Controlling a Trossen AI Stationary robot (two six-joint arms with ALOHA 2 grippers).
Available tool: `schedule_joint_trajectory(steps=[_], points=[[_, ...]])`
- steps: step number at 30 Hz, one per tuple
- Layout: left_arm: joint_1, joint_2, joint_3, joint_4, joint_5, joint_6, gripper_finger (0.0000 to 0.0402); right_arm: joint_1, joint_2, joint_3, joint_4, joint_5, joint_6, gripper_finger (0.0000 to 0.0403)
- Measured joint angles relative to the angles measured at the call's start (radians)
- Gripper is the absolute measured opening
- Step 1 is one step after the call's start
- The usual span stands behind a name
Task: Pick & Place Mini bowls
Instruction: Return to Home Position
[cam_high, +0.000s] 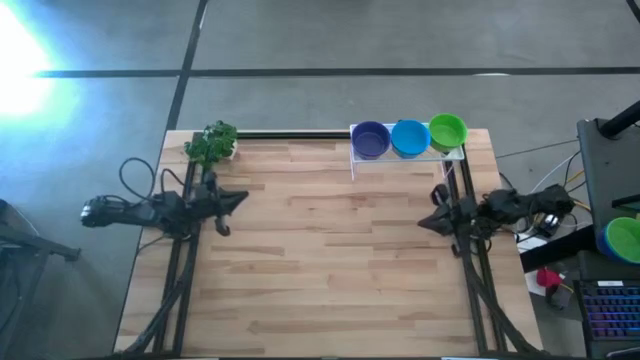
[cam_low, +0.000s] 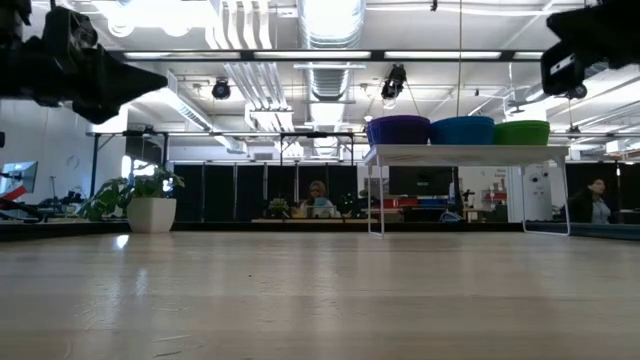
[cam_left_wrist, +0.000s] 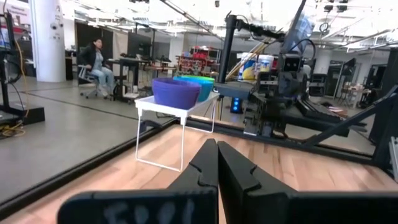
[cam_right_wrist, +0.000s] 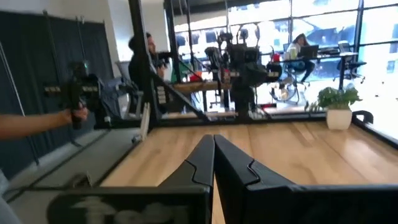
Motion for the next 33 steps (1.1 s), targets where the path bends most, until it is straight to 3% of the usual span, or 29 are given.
schedule_joint_trajectory(steps=[10,22,33], points=[[0.000,0.002,-0.018,-0.017,-0.001,0.009,0.0000,-0.001,0.007,-0.143,0.162,0.013,0.004,0.0008],[0.000,0.005,-0.018,-0.042,-0.021,0.037,0.0000,-0.001,0.007,-0.143,0.143,0.287,0.044,0.0008],[0.000,0.005,-0.019,-0.047,-0.022,0.036,0.0000,-0.001,0.009,-0.143,0.140,0.287,0.023,0.0008]])
